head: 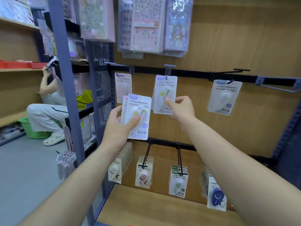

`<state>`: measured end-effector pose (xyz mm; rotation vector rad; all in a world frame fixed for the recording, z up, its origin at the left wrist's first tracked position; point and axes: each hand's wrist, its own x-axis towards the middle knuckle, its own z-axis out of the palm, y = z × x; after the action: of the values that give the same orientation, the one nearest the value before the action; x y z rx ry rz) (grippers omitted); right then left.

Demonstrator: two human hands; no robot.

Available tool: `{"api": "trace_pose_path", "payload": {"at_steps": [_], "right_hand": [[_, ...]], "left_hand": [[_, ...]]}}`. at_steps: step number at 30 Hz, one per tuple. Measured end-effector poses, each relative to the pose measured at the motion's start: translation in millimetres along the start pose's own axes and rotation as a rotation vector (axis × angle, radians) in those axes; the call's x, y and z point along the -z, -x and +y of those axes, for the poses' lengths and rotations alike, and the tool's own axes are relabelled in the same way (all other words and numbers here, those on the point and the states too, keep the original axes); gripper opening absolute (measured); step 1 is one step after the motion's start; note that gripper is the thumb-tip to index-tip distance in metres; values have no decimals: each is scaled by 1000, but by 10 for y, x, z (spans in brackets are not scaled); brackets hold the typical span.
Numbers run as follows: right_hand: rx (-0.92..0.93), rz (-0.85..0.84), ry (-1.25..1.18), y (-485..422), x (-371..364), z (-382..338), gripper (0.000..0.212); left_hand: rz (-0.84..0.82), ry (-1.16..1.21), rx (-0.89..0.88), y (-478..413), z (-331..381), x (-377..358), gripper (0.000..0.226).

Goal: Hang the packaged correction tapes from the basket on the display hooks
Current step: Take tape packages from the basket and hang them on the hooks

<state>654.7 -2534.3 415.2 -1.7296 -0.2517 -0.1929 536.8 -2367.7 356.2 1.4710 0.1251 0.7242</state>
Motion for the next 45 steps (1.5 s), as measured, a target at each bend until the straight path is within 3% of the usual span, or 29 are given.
{"api": "trace_pose_path", "payload": {"at_steps": [2,4,8,11,14,18,27,38,45], "right_hand": [[60,116,152,55,3,88,42],[124,99,125,196,0,187,34],[12,-320,-44,496,-56,259,22],[1,-419,-123,547,-71,211,17],[1,-380,-237,498,-56,119,18],[74,-187,-237,265,8,-32,17],[140,-44,-142,-29,0,-139,19],[-50,-49,264,30,-147,81,33],[-31,-254,655,268,-220,312,39]], "left_hand": [[6,-8,-10,-9,-3,-11,60],[12,-4,-19,-13,-7,-25,63],[4,-15,-38,-11,-8,-85,80],[-29,-20,-56,4,3,-162,82],[-28,-37,-81,3,40,-197,65],[22,-70,-101,-56,84,-134,20],[41,-60,-69,-111,135,-20,24],[64,-147,-82,-463,178,279,27],[164,-130,-121,-901,451,412,35]]}}
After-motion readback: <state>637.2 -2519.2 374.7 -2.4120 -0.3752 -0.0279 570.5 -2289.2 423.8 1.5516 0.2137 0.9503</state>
